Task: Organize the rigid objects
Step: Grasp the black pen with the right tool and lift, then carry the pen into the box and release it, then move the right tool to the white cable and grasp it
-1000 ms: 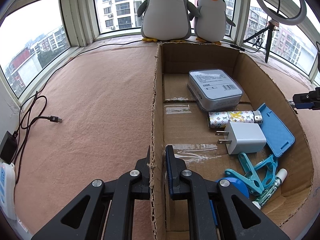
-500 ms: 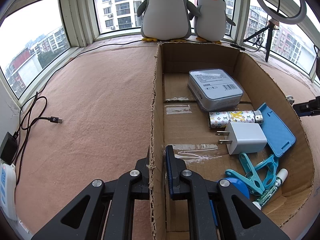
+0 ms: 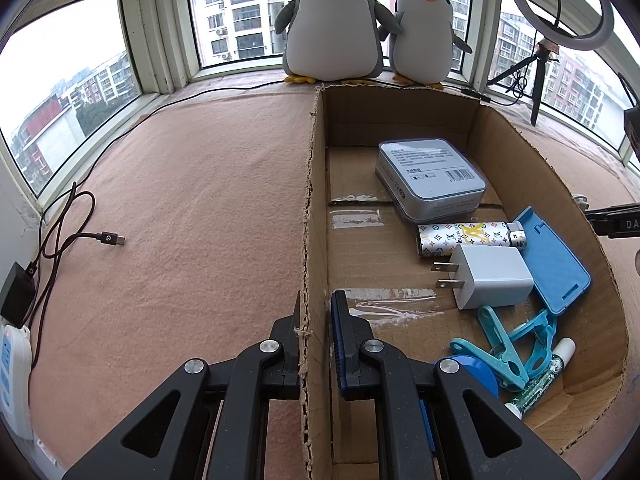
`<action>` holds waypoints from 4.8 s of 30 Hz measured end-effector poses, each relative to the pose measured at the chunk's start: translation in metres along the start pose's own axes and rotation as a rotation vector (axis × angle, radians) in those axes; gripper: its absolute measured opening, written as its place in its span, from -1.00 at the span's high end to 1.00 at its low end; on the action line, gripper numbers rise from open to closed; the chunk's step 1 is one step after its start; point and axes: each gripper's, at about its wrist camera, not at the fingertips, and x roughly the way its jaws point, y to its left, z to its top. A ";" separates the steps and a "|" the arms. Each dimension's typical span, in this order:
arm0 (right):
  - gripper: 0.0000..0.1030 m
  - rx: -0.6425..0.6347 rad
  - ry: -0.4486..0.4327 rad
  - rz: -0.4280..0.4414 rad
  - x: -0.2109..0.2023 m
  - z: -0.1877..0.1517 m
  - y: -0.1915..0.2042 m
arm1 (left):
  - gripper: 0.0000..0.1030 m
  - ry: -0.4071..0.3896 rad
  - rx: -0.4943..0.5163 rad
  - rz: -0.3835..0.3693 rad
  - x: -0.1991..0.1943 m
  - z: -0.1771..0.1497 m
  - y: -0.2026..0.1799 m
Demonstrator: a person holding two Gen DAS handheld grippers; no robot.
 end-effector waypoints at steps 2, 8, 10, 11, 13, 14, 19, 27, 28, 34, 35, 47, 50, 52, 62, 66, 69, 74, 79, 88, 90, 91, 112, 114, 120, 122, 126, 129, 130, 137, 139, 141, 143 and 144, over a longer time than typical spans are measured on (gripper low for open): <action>0.47 -0.015 0.001 -0.033 0.001 0.001 0.002 | 0.80 0.000 0.000 0.000 0.000 0.000 0.000; 0.75 -0.103 0.008 -0.108 0.002 -0.005 0.016 | 0.80 -0.001 -0.002 -0.001 -0.001 0.000 0.000; 0.76 -0.113 0.008 -0.115 0.001 -0.008 0.018 | 0.80 -0.001 -0.001 -0.001 -0.001 0.000 0.000; 0.77 -0.114 0.008 -0.118 0.000 -0.010 0.019 | 0.80 -0.001 -0.002 -0.001 -0.001 0.000 0.001; 0.77 -0.112 0.010 -0.115 -0.002 -0.015 0.021 | 0.80 -0.001 -0.004 -0.001 -0.001 0.000 0.001; 0.77 -0.107 0.008 -0.111 -0.004 -0.018 0.021 | 0.80 -0.001 -0.005 -0.001 -0.001 0.000 0.001; 0.78 -0.034 -0.018 -0.076 -0.015 -0.033 0.016 | 0.80 -0.001 -0.005 -0.001 -0.001 0.000 0.001; 0.78 0.050 -0.100 0.015 -0.050 -0.040 0.013 | 0.80 -0.002 -0.005 -0.001 -0.001 -0.001 0.002; 0.78 0.052 -0.113 0.027 -0.055 -0.040 0.016 | 0.80 -0.002 -0.006 -0.001 -0.001 -0.001 0.002; 0.78 0.035 -0.167 0.103 -0.076 -0.034 0.047 | 0.80 -0.002 -0.007 -0.002 -0.001 -0.001 0.002; 0.78 0.026 -0.171 0.116 -0.076 -0.031 0.057 | 0.80 -0.002 -0.007 -0.002 -0.001 -0.001 0.002; 0.78 -0.046 -0.171 0.185 -0.067 -0.008 0.128 | 0.80 -0.003 -0.007 -0.002 -0.001 -0.001 0.002; 0.78 -0.058 -0.164 0.185 -0.060 -0.003 0.139 | 0.81 -0.003 -0.008 -0.002 -0.001 -0.001 0.002; 0.78 -0.061 -0.156 0.184 -0.054 0.000 0.144 | 0.81 -0.003 -0.010 -0.003 -0.001 -0.001 0.002; 0.30 -0.045 -0.125 0.185 -0.031 0.004 0.145 | 0.81 -0.004 -0.012 -0.004 -0.001 -0.001 0.001; 0.27 -0.036 -0.138 0.194 -0.035 0.003 0.140 | 0.81 -0.004 -0.011 -0.004 -0.001 -0.001 0.001; 0.27 -0.037 -0.144 0.195 -0.037 0.003 0.138 | 0.80 -0.004 -0.012 -0.004 -0.001 -0.001 0.000; 0.26 -0.036 -0.146 0.200 -0.040 0.003 0.136 | 0.80 -0.004 -0.012 -0.004 -0.001 -0.001 0.000; 0.11 -0.034 -0.162 0.203 -0.047 0.000 0.132 | 0.80 -0.003 -0.009 -0.003 -0.001 -0.001 0.000; -0.19 -0.001 -0.206 0.216 -0.067 -0.001 0.092 | 0.80 -0.004 -0.008 -0.002 0.000 -0.001 0.000; -0.24 0.011 -0.215 0.192 -0.071 -0.001 0.076 | 0.80 -0.003 -0.008 -0.003 0.000 -0.001 0.000; -0.25 0.017 -0.218 0.181 -0.072 -0.001 0.069 | 0.80 -0.004 -0.007 -0.002 0.000 -0.001 0.000; -0.35 0.146 -0.117 0.105 -0.017 0.033 -0.065 | 0.80 -0.002 -0.005 0.001 0.000 -0.001 0.000; -0.35 0.160 -0.112 0.113 -0.011 0.035 -0.069 | 0.80 -0.002 -0.005 0.002 0.000 -0.001 0.000; -0.35 0.184 -0.067 0.143 0.002 0.031 -0.073 | 0.80 -0.002 -0.003 0.003 0.000 -0.001 0.000; -0.35 0.187 -0.060 0.165 0.001 0.028 -0.073 | 0.80 -0.002 -0.004 0.003 0.000 -0.001 0.002; -0.35 0.168 -0.043 0.191 -0.003 0.021 -0.070 | 0.80 -0.003 -0.008 0.002 0.000 -0.001 0.003; -0.35 0.118 -0.041 0.132 -0.004 0.017 -0.061 | 0.80 -0.004 -0.010 0.002 0.000 -0.001 0.004; -0.31 0.086 -0.037 0.098 -0.004 0.015 -0.056 | 0.80 -0.004 -0.010 0.002 0.000 -0.001 0.004; 0.41 -0.065 -0.023 -0.110 0.001 0.010 -0.028 | 0.80 -0.004 -0.011 0.002 0.000 -0.001 0.004; 0.51 -0.067 -0.026 -0.111 0.000 0.008 -0.028 | 0.80 -0.004 -0.010 0.002 0.000 -0.001 0.004; 0.60 -0.083 -0.034 -0.128 -0.001 0.006 -0.025 | 0.80 -0.004 -0.010 0.002 0.000 -0.001 0.004; 0.64 -0.095 -0.041 -0.142 -0.001 0.004 -0.021 | 0.80 -0.004 -0.010 0.002 0.000 -0.001 0.004; 0.64 -0.094 -0.043 -0.148 -0.002 0.004 -0.021 | 0.80 -0.004 -0.010 0.002 0.000 -0.001 0.004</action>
